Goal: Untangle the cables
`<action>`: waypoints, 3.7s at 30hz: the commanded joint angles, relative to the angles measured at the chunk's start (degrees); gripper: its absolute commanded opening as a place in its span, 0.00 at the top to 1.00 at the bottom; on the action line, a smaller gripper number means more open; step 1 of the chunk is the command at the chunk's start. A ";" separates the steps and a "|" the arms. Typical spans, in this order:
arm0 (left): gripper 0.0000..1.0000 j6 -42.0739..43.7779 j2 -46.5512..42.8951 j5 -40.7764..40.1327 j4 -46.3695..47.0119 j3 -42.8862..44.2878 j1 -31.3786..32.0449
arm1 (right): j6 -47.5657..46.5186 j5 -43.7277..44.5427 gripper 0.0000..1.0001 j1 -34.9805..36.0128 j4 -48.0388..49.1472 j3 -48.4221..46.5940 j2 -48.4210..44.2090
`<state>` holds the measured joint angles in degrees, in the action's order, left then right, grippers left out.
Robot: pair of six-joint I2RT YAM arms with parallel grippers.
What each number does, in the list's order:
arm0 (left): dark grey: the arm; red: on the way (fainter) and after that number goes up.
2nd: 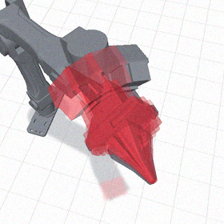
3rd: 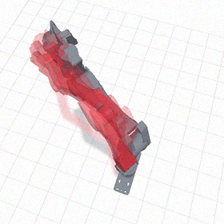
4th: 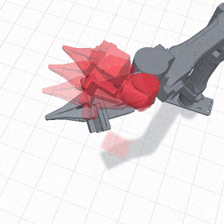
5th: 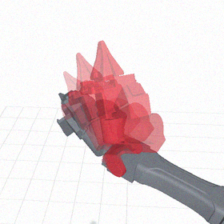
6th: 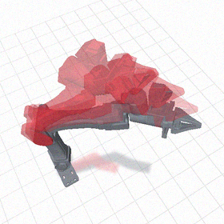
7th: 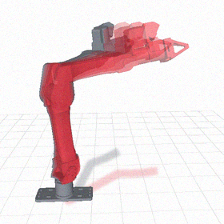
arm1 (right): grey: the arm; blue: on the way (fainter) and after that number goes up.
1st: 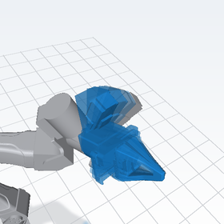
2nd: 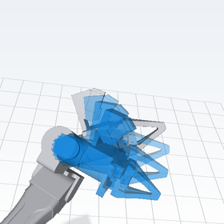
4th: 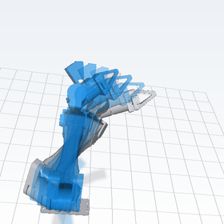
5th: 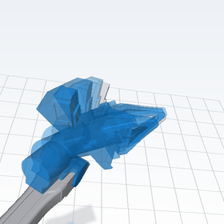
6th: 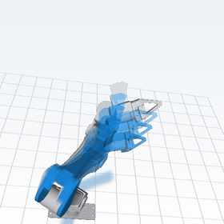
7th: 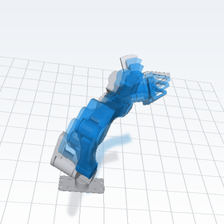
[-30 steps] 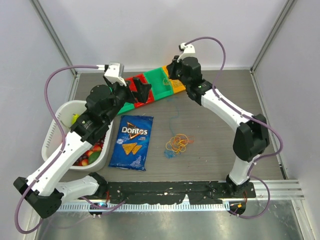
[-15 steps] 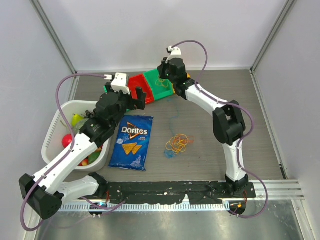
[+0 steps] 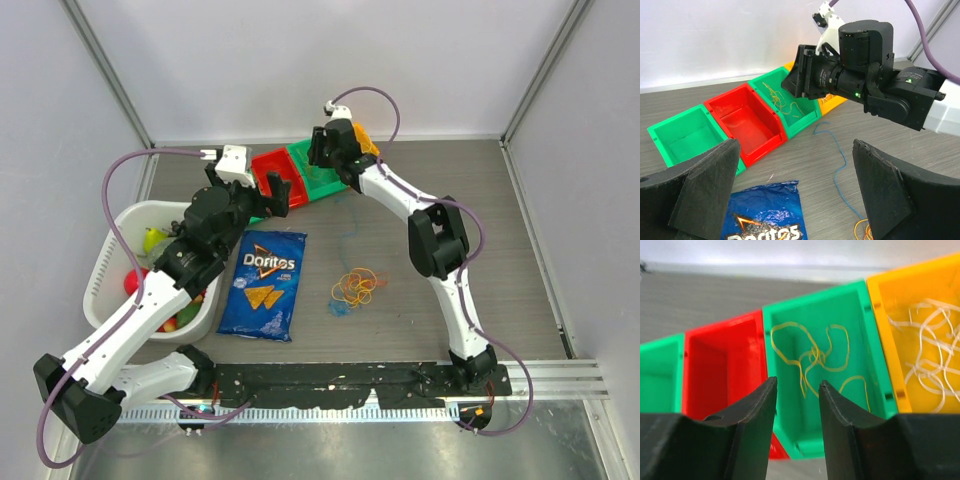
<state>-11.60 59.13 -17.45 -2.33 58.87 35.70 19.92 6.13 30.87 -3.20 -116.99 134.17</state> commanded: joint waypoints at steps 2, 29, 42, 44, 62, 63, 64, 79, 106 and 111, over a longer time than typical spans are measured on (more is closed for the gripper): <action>0.02 -0.97 0.10 0.49 3.03 0.28 -0.11 | -1.01 -0.77 0.53 0.06 -8.13 7.52 -11.99; 0.02 -4.93 5.73 5.50 0.66 1.77 -0.20 | -15.00 2.04 0.41 -3.10 -6.48 31.91 -14.55; 0.01 -6.77 7.48 7.34 0.30 2.04 -0.46 | -12.81 -1.03 0.99 -2.92 -6.73 31.19 -22.52; 0.02 -7.47 8.27 9.35 0.66 1.95 -0.46 | -10.97 -1.73 0.99 -2.84 -7.08 33.74 -29.46; 0.00 -22.76 17.59 40.99 33.85 -6.93 0.24 | 11.19 -25.55 1.00 -1.96 -0.32 44.74 -60.25; 0.00 -23.29 18.03 42.31 34.84 -7.02 0.42 | 11.45 -25.55 0.99 -1.96 -0.31 44.83 -60.34; 0.00 -23.30 18.38 42.41 35.11 -7.02 0.85 | 11.45 -25.47 1.00 -1.96 -0.84 44.57 -60.43; 0.44 -16.89 25.15 32.05 20.10 -2.45 6.48 | 16.73 -26.45 0.99 -1.25 0.22 35.63 -64.38; 0.59 -15.74 36.67 27.56 8.74 3.44 7.36 | 10.85 -10.62 0.99 -1.34 -2.51 -3.87 -64.82; 0.53 -14.16 33.34 27.03 4.19 5.19 7.36 | 4.18 -2.54 0.99 -1.34 -4.70 11.21 -69.91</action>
<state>-27.83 97.08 10.46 5.21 60.31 42.74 31.40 -4.71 29.21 -4.43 -115.59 66.15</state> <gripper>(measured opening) 0.440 0.037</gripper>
